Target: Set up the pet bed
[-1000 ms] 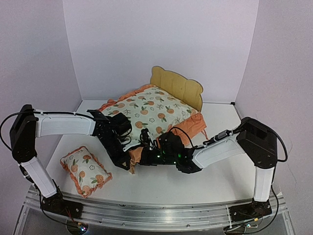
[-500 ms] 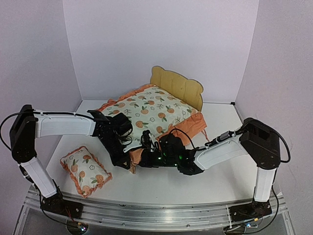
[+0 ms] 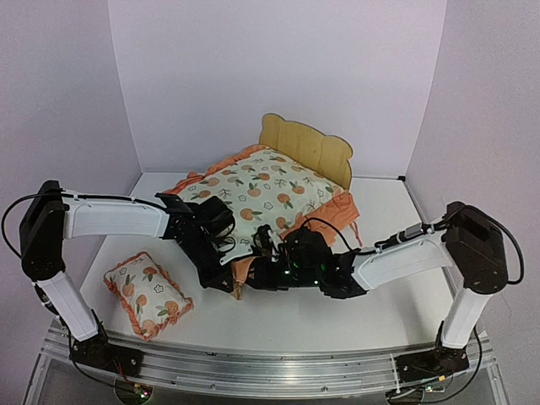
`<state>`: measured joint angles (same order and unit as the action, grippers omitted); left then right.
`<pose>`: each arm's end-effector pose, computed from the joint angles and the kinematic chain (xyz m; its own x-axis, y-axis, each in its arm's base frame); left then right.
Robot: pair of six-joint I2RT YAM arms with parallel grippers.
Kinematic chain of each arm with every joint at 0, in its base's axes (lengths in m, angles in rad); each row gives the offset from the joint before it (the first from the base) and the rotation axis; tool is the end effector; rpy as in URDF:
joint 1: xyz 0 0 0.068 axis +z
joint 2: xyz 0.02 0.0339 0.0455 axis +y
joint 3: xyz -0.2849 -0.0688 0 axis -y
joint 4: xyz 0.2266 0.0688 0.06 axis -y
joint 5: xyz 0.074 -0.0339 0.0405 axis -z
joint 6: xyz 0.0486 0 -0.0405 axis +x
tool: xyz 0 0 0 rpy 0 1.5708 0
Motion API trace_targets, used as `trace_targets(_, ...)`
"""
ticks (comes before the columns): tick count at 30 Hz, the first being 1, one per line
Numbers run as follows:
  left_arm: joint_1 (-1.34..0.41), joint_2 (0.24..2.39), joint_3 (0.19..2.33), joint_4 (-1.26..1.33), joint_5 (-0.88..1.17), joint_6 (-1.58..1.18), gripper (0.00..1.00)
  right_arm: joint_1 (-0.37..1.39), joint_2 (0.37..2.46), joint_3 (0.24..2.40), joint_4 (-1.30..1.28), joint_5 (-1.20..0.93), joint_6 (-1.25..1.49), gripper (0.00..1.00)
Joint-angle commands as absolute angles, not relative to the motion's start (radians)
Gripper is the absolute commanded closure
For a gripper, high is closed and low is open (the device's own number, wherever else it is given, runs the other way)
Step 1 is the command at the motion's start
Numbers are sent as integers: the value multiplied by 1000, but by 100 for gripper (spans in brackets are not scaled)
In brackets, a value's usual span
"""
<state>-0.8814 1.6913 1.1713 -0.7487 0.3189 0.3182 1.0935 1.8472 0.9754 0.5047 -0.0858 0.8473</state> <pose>0.1895 -0.2539 0.2211 -0.3290 0.8662 -0.3762 0.9423 0.2748 -0.1912 0.1818 0.3605 0.2088 -0.8000 0.0787 -0.5948 -0.4866 0.4949 0.7199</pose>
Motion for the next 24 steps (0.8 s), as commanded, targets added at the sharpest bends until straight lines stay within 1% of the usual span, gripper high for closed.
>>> trace_targets(1,-838,1719,1210,-429,118,335,100,1088,1731,970,385,-65,837,73)
trace_targets(4,-839,1719,1210,-425,117,335,100,1088,1703,984,312,-61,810,73)
trace_targets(9,-840,1719,1210,-424,117,334,100,1087,1699,943,287,-35,808,76)
trace_targets(10,-840,1719,1210,-424,116,333,100,1087,1704,941,289,-45,800,75)
trace_targets(13,-841,1717,1209,-424,115,334,100,1086,1732,952,308,-95,762,67)
trace_targets(14,-841,1717,1210,-424,115,334,100,1087,1742,953,320,-107,755,66)
trace_targets(15,-841,1717,1210,-424,116,334,100,1086,1753,954,337,-120,749,66)
trace_targets(18,-843,1715,1209,-422,117,332,100,1078,1781,958,385,-146,750,72)
trace_targets(22,-844,1712,1207,-422,114,333,100,1071,1812,964,423,-149,766,73)
trace_targets(24,-844,1710,1206,-421,113,332,100,1070,1824,962,441,-141,772,76)
